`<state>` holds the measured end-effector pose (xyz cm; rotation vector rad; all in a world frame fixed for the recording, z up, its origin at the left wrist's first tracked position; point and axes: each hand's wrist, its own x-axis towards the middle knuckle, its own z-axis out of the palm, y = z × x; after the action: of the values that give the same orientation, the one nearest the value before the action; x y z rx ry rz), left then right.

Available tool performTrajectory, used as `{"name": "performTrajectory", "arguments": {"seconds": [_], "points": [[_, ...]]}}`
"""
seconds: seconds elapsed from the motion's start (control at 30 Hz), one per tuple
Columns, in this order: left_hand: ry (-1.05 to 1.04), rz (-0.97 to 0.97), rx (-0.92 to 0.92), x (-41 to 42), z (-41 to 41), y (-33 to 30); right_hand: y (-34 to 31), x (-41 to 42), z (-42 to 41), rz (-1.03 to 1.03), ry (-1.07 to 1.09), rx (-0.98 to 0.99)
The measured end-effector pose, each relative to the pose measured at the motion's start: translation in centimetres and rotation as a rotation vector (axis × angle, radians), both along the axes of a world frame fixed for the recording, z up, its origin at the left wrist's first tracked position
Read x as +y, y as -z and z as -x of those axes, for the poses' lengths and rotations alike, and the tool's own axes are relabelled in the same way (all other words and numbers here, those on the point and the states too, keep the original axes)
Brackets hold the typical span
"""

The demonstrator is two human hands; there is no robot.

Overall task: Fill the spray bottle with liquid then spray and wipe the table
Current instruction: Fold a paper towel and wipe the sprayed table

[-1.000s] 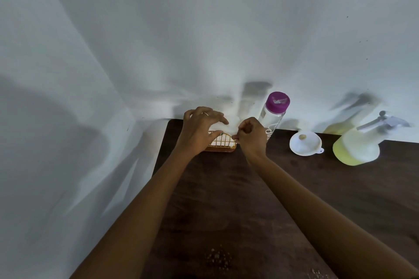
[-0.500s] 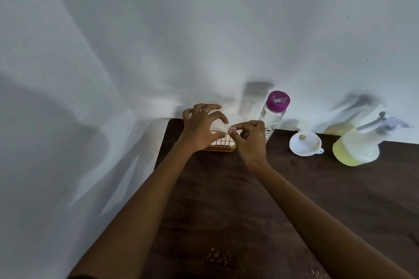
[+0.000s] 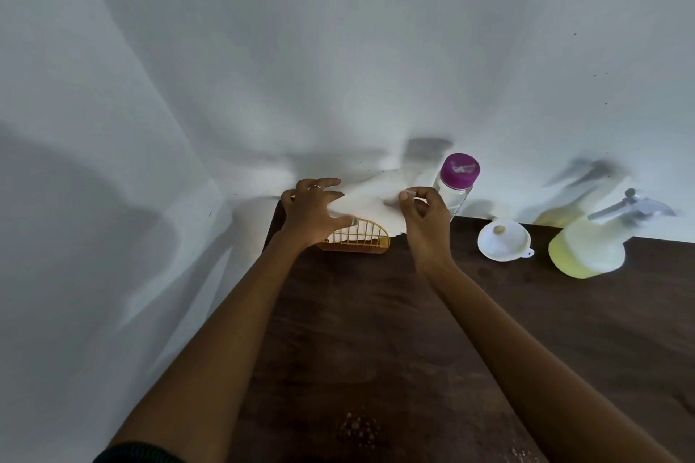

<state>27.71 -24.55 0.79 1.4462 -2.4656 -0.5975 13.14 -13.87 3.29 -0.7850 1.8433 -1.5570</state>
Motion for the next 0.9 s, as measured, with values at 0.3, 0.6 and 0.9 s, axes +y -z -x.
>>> {"name": "performTrajectory", "arguments": {"seconds": [0.3,0.6,0.9], "points": [[-0.033,-0.083,-0.036,0.3,-0.9,0.7,-1.3,0.1,0.5,0.088,0.024,-0.212],[-0.146,-0.15,0.087,2.4,-1.9,-0.6,-4.3,1.1,0.9,0.153,-0.027,-0.201],[-0.296,-0.639,0.889,10.5,-2.6,-6.6,-6.6,5.1,0.4,0.148,0.007,-0.205]]}}
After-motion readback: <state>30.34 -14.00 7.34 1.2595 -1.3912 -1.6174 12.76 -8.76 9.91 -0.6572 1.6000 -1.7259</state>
